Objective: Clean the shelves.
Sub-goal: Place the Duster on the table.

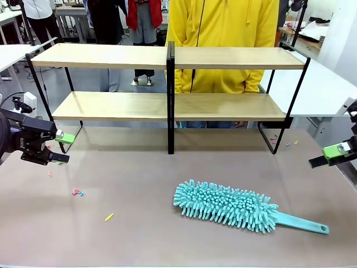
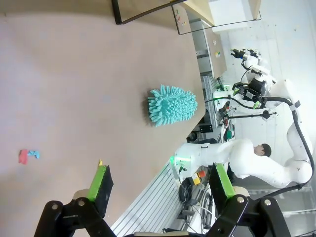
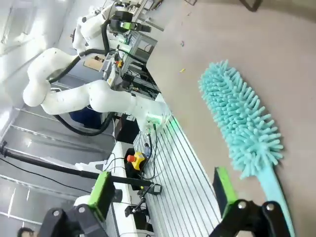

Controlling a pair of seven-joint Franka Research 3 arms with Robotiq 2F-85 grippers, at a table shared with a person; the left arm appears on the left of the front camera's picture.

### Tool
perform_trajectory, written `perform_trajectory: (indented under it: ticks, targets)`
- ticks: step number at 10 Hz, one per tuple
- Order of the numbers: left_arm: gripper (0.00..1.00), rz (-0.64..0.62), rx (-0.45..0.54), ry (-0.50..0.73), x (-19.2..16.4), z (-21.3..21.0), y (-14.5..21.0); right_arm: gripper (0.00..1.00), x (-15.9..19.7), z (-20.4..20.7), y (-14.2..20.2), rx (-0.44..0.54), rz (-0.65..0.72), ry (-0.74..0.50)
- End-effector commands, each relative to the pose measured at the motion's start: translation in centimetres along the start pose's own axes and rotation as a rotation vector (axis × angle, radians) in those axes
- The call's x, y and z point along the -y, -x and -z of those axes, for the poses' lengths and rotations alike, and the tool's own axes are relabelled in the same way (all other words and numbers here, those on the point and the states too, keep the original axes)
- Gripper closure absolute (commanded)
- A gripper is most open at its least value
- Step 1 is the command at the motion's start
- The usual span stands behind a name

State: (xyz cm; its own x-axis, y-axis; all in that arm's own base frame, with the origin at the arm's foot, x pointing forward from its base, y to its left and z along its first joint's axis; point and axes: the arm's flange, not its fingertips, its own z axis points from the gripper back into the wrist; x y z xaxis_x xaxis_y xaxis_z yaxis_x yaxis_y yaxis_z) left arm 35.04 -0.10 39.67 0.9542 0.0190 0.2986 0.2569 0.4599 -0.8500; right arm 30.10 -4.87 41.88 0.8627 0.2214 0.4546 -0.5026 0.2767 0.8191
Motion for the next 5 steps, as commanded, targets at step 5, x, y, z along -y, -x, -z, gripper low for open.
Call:
perform_trajectory:
  ticks: [5]
  targets:
    - [0.00, 0.000, -0.003, -0.011, 0.15, -0.23, 0.10, 0.00, -1.13, -0.01, -0.36, -0.053, -0.074, 0.077]
